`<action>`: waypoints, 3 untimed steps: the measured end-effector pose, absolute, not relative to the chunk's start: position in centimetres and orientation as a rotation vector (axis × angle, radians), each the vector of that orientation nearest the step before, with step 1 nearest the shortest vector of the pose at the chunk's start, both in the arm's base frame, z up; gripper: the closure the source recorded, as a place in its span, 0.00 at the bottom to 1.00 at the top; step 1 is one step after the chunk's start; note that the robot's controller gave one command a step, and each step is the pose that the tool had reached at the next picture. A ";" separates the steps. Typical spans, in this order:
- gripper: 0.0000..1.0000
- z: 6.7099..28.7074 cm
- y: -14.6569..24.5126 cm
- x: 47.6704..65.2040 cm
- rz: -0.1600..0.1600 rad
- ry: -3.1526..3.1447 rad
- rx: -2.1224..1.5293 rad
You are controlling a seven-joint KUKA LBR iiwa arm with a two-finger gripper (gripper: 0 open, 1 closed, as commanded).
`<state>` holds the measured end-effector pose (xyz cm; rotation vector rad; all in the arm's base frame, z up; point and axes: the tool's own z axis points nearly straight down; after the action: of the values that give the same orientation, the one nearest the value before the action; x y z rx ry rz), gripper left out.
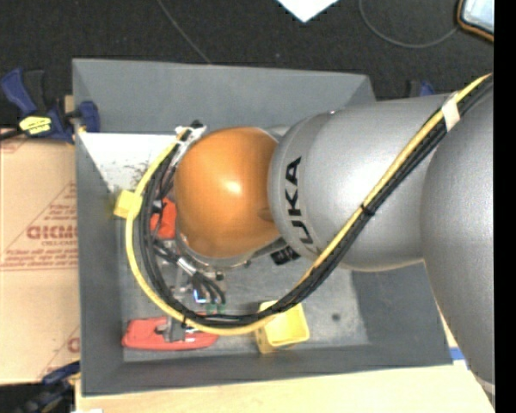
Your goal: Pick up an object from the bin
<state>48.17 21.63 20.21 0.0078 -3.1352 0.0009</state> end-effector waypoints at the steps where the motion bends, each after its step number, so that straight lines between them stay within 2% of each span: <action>1: 0.00 20.6 21.5 48.4 -0.002 -3.143 -0.002; 2: 0.00 7.1 18.3 47.8 -0.012 -3.163 0.088; 3: 0.00 15.3 19.7 47.3 -0.011 -3.152 0.160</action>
Offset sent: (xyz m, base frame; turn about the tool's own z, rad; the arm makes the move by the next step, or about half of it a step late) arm -0.0106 -0.0329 -0.1321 -0.0569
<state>47.33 19.75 15.27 0.1604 -3.1520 -0.0111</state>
